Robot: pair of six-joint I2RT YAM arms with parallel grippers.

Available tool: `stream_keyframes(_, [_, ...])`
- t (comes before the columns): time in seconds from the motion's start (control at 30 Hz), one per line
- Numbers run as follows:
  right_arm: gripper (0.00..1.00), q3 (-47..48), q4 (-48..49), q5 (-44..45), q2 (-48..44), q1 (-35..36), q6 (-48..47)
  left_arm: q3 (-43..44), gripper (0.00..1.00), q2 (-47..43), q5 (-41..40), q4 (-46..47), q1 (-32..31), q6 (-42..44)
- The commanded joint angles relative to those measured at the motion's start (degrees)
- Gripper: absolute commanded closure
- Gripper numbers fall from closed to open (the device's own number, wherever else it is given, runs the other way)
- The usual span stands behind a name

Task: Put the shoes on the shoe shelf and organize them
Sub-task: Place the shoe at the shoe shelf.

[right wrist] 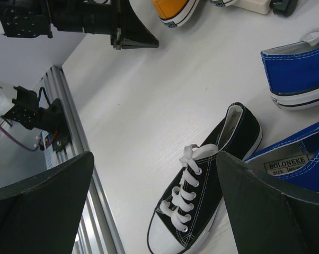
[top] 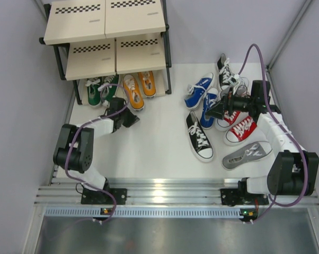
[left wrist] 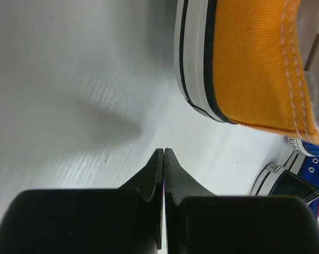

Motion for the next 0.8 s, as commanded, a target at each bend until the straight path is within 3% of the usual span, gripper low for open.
stream_keyframes(0.0, [0.01,0.71,1.68,-0.9,-0.54,-0.63,-1.29,4.07,0.99,4.29,1.73,4.11,-1.04,-3.05])
stream_keyframes(0.33, [0.01,0.62,1.16,-0.72,-1.25,-0.89,-1.73,11.45,0.93,10.27,-3.88,2.1,-0.69,-4.03])
stream_keyframes(0.77, [0.01,1.32,0.72,-0.9,-0.37,-1.16,-1.91,15.94,0.9,10.98,-3.89,-1.6,4.67,-0.51])
